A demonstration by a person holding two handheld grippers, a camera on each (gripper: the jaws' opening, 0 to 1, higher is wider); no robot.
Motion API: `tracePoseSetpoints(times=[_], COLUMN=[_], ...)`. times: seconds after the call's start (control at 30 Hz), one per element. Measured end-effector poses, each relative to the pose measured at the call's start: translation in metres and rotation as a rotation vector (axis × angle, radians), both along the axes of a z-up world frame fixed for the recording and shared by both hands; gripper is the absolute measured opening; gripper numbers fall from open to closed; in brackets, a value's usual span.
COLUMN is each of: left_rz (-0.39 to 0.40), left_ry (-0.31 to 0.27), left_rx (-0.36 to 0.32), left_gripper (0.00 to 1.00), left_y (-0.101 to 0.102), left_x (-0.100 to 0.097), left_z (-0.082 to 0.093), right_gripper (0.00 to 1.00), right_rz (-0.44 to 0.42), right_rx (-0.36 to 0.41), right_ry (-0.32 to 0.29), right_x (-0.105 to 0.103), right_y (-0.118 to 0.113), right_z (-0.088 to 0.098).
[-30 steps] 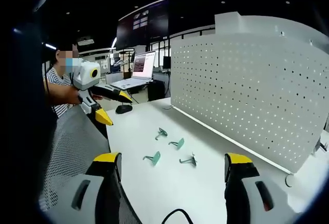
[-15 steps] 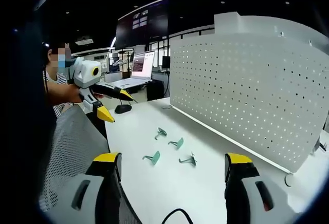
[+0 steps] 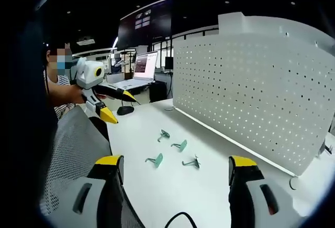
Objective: Insert the hook assembly into the mounting plate slot until the hook locks in place.
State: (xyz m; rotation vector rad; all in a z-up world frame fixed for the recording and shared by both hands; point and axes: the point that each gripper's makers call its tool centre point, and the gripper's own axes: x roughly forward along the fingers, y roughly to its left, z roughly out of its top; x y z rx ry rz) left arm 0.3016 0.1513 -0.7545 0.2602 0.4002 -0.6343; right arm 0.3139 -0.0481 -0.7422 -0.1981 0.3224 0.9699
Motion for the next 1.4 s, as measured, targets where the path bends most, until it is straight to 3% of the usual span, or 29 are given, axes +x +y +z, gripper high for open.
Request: tracePoseSetpoints(times=[0.8,0.97,1.4], left_rz=[-0.05,-0.058,-0.102], left_ry=[-0.001,0.011,0.059], left_rx=[0.041,0.006,0.045], left_gripper=[0.66,0.65,0.63], left_y=[0.005,0.005,0.009], left_x=[0.032,0.04,0.055], left_z=[0.001,0.001,-0.014], right_gripper=[0.8,0.8,0.8], right_rz=[-0.004,-0.009,-0.017], right_rx=[-0.013,-0.014,-0.021], right_ry=[0.008,0.006,0.009], right_x=[0.002,0.003,0.001], right_y=[-0.001,-0.001,-0.001], right_z=[-0.004,-0.004,-0.006])
